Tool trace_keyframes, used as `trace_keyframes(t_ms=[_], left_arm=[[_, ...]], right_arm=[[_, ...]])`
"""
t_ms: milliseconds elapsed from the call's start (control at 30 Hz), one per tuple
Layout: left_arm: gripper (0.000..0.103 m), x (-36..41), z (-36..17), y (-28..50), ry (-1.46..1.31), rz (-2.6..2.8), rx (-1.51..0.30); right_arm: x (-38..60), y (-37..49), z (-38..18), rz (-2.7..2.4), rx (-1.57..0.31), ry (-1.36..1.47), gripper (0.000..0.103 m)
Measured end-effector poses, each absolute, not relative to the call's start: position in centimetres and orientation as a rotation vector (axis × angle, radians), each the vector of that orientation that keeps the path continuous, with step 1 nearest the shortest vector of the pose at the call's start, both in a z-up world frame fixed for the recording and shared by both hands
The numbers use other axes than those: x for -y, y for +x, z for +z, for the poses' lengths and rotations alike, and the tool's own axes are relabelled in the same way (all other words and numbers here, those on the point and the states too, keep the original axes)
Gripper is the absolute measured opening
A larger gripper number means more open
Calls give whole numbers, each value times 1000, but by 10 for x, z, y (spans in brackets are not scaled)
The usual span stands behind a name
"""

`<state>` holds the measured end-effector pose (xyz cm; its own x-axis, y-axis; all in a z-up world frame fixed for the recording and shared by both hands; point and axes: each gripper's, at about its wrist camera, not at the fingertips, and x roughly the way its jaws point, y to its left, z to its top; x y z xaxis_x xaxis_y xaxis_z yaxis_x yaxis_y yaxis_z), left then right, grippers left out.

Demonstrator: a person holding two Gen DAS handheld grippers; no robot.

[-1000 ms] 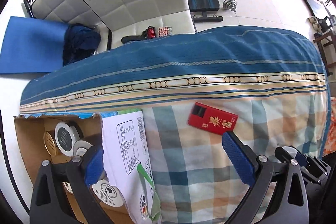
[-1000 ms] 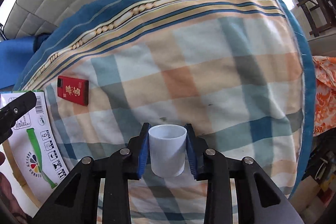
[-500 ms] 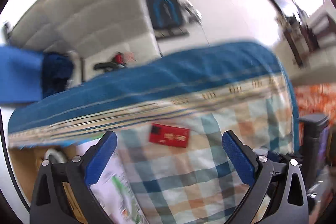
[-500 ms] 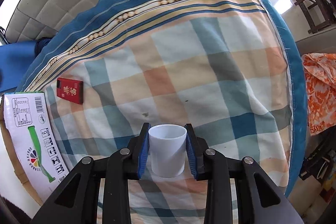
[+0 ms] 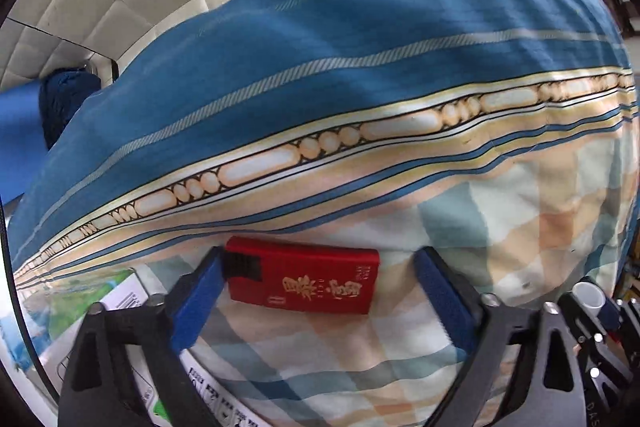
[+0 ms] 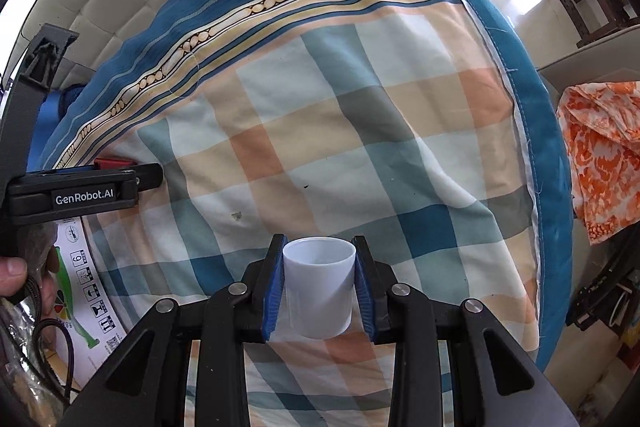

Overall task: Organize rigid objects
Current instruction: 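Grasp the red card box with the left gripper, then carry the red box and white cup with both grippers over the box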

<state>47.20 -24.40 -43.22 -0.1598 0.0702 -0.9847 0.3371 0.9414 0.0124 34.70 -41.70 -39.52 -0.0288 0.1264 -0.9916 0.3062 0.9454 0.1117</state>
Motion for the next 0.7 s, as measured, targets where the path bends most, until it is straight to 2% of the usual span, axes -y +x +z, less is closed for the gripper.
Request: trace_keyframes(t_ms=[100,367,700], left_arm=[[69,249,-426,468,292,-261,-1698],[68,248,-417,459,290,-263,-1659],[68,251,-358,427,214,-309,-1550]], right_arm=[[413,347,-401,-151,-1605,341,34],[415,346,-408,-156,-1611,331,34],[395,351,-377,-149,-1581,290,34]])
